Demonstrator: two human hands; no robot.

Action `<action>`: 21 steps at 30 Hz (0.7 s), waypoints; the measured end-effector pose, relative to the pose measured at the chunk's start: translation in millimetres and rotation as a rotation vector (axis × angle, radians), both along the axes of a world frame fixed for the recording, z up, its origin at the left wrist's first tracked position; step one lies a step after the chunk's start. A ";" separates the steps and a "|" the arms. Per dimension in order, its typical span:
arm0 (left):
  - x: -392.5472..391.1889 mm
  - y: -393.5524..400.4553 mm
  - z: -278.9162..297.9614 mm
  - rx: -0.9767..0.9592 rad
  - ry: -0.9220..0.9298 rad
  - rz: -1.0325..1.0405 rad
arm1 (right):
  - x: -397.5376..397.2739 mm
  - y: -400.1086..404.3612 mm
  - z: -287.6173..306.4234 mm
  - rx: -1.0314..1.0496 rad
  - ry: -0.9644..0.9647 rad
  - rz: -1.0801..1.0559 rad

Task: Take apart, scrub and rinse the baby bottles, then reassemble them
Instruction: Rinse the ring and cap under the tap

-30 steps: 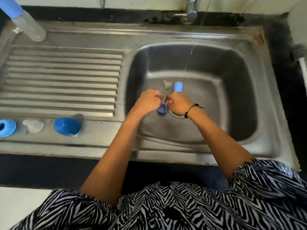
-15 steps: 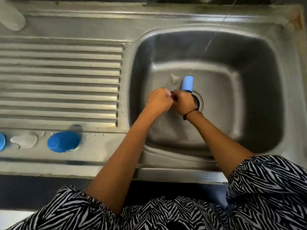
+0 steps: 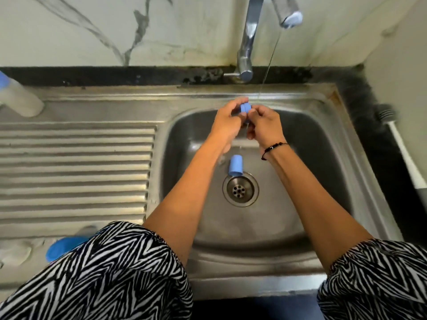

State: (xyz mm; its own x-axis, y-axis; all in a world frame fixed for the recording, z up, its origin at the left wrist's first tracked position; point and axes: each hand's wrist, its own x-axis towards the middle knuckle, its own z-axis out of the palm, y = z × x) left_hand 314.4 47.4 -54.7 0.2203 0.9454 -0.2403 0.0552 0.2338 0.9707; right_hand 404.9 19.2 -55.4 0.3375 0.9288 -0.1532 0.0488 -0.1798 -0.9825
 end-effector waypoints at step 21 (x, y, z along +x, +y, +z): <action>50.3 18.5 61.6 0.251 0.297 0.015 | 15.2 8.6 48.8 0.197 0.245 -0.155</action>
State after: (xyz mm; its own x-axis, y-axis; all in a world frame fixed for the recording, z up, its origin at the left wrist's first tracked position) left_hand 364.8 65.9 6.9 0.1616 0.9855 -0.0522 0.3407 -0.0061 0.9401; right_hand 420.0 27.7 -6.6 0.4522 0.8892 -0.0698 -0.2062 0.0281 -0.9781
